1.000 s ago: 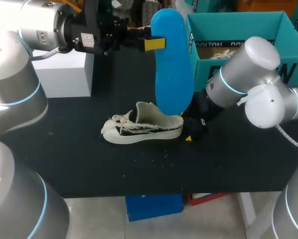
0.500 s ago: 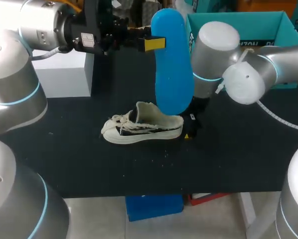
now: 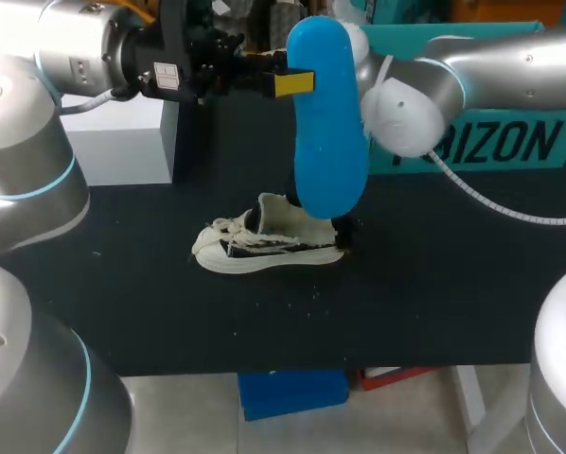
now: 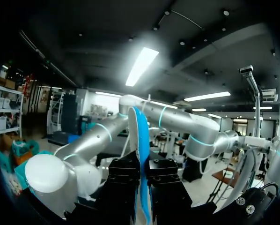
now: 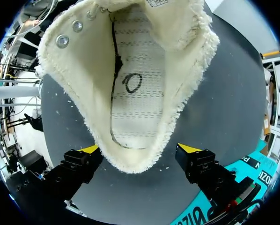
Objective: Take the shoe out of the shoebox, open the shoe tongue, remove and reinsert the insole, then place the shoe into the shoebox
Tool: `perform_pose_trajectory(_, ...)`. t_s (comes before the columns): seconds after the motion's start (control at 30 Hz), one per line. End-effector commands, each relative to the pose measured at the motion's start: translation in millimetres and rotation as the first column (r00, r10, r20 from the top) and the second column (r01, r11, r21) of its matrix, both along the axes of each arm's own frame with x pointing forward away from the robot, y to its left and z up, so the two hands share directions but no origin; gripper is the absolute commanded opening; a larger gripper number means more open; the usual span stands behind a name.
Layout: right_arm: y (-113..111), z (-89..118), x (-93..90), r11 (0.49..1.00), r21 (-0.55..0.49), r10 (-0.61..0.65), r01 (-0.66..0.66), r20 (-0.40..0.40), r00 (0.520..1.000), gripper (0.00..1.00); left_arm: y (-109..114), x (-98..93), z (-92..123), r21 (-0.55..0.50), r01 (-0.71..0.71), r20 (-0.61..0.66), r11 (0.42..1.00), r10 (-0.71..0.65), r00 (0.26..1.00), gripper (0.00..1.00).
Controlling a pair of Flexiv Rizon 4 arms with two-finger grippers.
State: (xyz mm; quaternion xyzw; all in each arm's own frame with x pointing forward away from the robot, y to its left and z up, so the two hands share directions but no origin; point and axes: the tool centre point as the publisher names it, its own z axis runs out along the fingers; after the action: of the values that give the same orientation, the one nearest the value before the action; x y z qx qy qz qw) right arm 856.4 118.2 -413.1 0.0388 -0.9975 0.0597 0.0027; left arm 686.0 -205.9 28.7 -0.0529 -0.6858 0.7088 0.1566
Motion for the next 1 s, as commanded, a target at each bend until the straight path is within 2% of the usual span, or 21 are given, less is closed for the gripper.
perform_pose_trajectory(0.03,3,2,-7.4,0.991,-0.13,-0.021,0.027,0.047,0.999,1.0,-1,-0.4,-1,-0.001,-0.002,0.001,1.0,0.002,1.0,0.0)
perform_pose_trajectory(0.43,-2,6,-9.5,0.995,0.037,-0.096,0.094,0.035,0.995,1.0,-1,-0.4,-1,-0.001,-0.002,0.001,1.0,0.002,1.0,0.0)
perform_pose_trajectory(0.73,0,12,-4.7,0.996,0.05,-0.083,0.08,0.061,0.995,1.0,-1,-0.4,-1,-0.001,-0.002,0.001,1.0,0.002,1.0,0.0)
perform_pose_trajectory(1.0,8,15,-8.0,0.997,0.079,-0.029,0.023,0.076,0.997,1.0,-1,-0.4,-1,-0.001,-0.002,0.001,1.0,0.002,1.0,0.0)
